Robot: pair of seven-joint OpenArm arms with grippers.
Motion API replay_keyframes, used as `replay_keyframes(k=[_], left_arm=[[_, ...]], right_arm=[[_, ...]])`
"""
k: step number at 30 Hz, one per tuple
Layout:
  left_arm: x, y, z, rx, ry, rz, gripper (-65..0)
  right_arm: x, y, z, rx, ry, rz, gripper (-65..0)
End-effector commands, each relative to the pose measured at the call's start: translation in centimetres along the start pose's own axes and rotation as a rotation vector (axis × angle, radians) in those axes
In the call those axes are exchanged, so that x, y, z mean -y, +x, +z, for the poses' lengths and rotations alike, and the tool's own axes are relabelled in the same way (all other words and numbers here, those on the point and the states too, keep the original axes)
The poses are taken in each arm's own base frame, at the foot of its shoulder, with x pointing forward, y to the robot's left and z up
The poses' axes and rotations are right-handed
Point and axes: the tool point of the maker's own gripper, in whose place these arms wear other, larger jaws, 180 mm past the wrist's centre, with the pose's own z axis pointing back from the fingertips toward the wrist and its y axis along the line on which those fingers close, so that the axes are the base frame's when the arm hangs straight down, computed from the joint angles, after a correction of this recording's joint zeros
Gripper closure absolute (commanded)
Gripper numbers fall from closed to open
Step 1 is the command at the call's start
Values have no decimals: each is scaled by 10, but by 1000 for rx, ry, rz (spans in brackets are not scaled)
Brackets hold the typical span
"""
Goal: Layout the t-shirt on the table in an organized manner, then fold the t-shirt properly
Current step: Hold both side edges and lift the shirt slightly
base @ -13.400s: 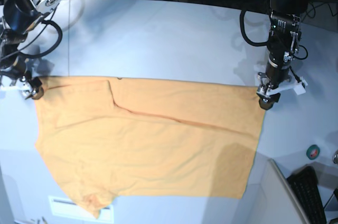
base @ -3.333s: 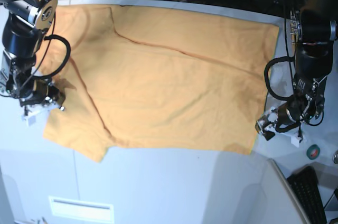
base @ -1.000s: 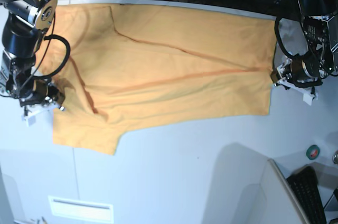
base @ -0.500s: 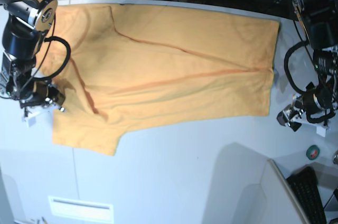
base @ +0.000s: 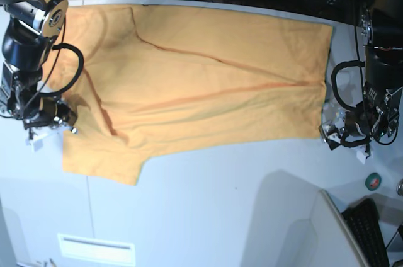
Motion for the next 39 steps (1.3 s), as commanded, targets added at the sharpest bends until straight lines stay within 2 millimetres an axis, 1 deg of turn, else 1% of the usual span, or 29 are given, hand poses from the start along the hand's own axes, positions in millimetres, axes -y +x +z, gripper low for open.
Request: replay_keyframes(k=[1, 5, 6, 8, 9, 11, 14, 16, 22, 24, 27, 29, 31, 34, 36, 39], left_arm=[[7, 28, 8, 67, -24, 0, -471], [9, 27, 7, 73, -28, -1, -471], [13, 26, 6, 71, -40, -6, -471], [29, 19, 2, 60, -96, -41, -471], [31, 15, 1, 50, -114, -52, -469], [27, 7, -3, 30, -122, -47, -469], [20, 9, -6, 65, -111, -26, -469], [20, 10, -6, 74, -111, -24, -469], [28, 2, -11, 62, -125, -24, -469], [35, -1, -13, 58, -137, -24, -469], [38, -2, -14, 56, -142, -23, -466], [39, -4, -15, 54, -143, -22, -431], [41, -5, -16, 52, -147, -22, -364], [39, -10, -17, 40, -141, -14, -267], [35, -15, -20, 28, -133, -3, -225], [31, -13, -21, 63, -125, 10, -163]], right_arm=[[-3, 25, 7, 55, 8, 13, 0], [-4, 24, 6, 54, 10, 13, 0], [-5, 23, 6, 53, 12, 12, 0], [-5, 23, 6, 53, 12, 12, 0], [-5, 23, 6, 53, 12, 12, 0], [-5, 24, 6, 54, 12, 13, 0], [-5, 24, 6, 54, 12, 13, 0], [-5, 24, 6, 56, 12, 13, 0], [-5, 24, 6, 56, 12, 13, 0], [-5, 24, 6, 56, 12, 13, 0], [-5, 24, 6, 56, 12, 13, 0], [-5, 24, 6, 56, 12, 13, 0], [-5, 24, 6, 56, 12, 13, 0], [-5, 24, 6, 56, 12, 13, 0], [-5, 24, 6, 56, 12, 13, 0], [-5, 24, 6, 55, 12, 12, 0]])
